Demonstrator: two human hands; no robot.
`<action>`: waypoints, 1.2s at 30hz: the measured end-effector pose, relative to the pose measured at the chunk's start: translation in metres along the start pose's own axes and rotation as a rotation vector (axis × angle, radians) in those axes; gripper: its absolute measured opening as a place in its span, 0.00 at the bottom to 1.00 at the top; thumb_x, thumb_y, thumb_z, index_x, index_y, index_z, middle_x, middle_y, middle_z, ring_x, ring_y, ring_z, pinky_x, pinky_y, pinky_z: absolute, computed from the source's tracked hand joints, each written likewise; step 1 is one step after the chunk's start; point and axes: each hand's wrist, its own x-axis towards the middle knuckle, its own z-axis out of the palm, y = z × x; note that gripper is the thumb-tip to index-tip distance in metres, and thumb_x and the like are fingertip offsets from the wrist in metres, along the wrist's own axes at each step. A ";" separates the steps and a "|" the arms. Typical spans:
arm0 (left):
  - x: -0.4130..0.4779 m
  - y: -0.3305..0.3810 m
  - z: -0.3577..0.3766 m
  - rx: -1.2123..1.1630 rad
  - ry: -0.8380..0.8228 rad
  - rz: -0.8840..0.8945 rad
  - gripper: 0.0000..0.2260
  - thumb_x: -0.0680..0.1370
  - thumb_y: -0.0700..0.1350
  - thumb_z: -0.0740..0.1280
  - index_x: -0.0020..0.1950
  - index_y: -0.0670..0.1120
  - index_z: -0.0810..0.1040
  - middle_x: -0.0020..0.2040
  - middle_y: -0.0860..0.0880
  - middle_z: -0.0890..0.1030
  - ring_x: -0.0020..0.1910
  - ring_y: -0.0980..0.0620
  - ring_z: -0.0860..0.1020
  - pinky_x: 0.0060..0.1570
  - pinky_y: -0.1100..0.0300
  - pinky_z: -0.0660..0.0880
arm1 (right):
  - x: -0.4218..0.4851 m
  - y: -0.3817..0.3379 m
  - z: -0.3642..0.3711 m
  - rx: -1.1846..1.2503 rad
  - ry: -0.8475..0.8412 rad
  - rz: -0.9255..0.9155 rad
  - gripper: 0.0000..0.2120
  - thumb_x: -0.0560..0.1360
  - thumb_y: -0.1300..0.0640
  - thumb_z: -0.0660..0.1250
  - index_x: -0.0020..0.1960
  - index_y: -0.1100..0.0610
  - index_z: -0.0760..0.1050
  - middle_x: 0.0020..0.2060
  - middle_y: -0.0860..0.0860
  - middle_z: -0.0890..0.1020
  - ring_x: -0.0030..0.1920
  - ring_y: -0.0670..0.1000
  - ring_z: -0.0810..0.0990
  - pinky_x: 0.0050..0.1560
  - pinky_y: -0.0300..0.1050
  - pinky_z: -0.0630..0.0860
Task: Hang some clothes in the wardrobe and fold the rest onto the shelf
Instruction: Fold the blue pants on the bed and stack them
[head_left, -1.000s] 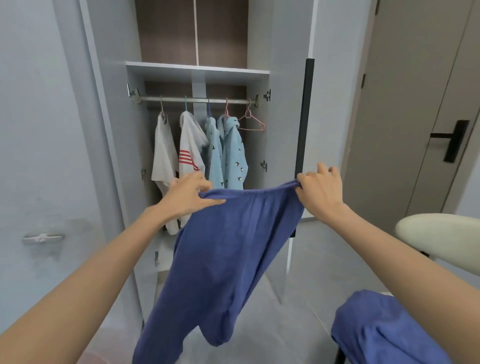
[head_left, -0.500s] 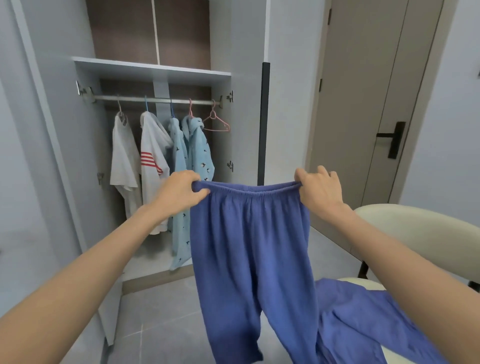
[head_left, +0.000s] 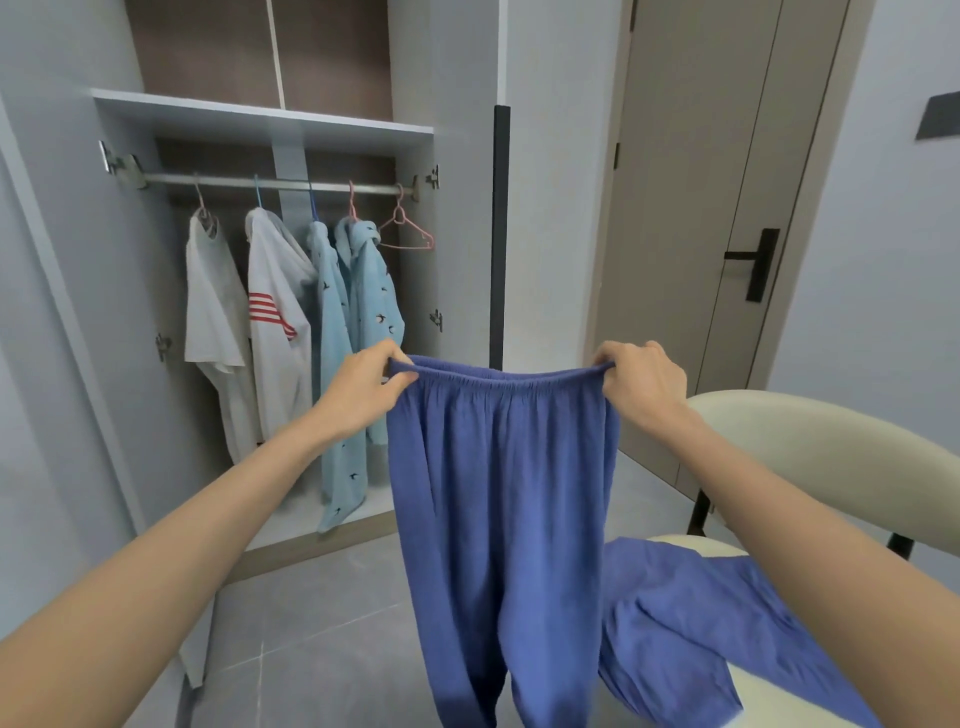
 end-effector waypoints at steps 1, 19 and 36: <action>-0.001 0.001 0.002 -0.069 -0.023 0.009 0.07 0.79 0.40 0.64 0.42 0.48 0.71 0.47 0.47 0.80 0.49 0.45 0.79 0.44 0.58 0.72 | 0.001 0.003 0.002 0.084 -0.010 0.034 0.19 0.72 0.68 0.53 0.54 0.53 0.77 0.47 0.54 0.81 0.55 0.57 0.72 0.40 0.46 0.65; -0.004 0.026 0.020 -0.492 -0.390 -0.030 0.09 0.78 0.47 0.65 0.57 0.54 0.80 0.58 0.60 0.80 0.57 0.60 0.78 0.59 0.63 0.75 | -0.002 -0.041 -0.010 1.011 -0.167 -0.117 0.18 0.76 0.72 0.59 0.43 0.51 0.78 0.46 0.45 0.83 0.41 0.39 0.81 0.42 0.31 0.74; -0.002 0.011 0.039 -0.682 -0.273 -0.142 0.08 0.80 0.44 0.63 0.55 0.44 0.80 0.52 0.47 0.83 0.52 0.53 0.80 0.57 0.55 0.77 | -0.025 -0.072 -0.018 0.799 -0.205 -0.280 0.19 0.72 0.72 0.61 0.49 0.51 0.80 0.46 0.42 0.81 0.41 0.45 0.75 0.40 0.32 0.71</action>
